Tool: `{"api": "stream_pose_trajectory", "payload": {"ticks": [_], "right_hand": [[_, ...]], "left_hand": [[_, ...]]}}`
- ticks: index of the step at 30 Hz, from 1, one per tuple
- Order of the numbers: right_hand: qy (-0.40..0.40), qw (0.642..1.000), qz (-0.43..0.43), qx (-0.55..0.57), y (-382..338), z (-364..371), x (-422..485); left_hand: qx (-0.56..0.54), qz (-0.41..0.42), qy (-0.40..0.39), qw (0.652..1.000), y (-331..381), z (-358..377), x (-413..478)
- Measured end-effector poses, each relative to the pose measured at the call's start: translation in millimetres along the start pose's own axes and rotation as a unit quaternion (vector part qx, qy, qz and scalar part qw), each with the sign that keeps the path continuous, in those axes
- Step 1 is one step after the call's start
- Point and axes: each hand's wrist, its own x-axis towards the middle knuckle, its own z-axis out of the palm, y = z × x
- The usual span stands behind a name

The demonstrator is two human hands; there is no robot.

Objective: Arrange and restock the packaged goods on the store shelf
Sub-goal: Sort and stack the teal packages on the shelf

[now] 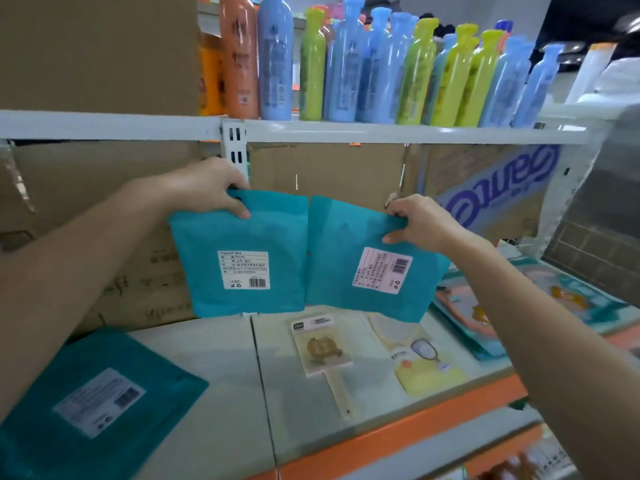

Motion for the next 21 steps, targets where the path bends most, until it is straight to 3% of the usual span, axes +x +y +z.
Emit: {"api": "stream_pose_trajectory", "payload": {"ticks": [7, 17, 21], "right_hand": [[0.021, 1.000, -0.001, -0.001, 88, -26, -7], [0.037, 0.999, -0.015, -0.005, 232, -63, -27], [0.061, 0.997, -0.015, 0.032, 273, -71, -27]], "left_hand": [[0.011, 0.005, 0.028, 1.000, 63, 16, 58], [-0.023, -0.071, 0.089, 0.993, 179, 61, 111], [-0.046, -0.063, 0.082, 0.994, 214, 66, 132]]}}
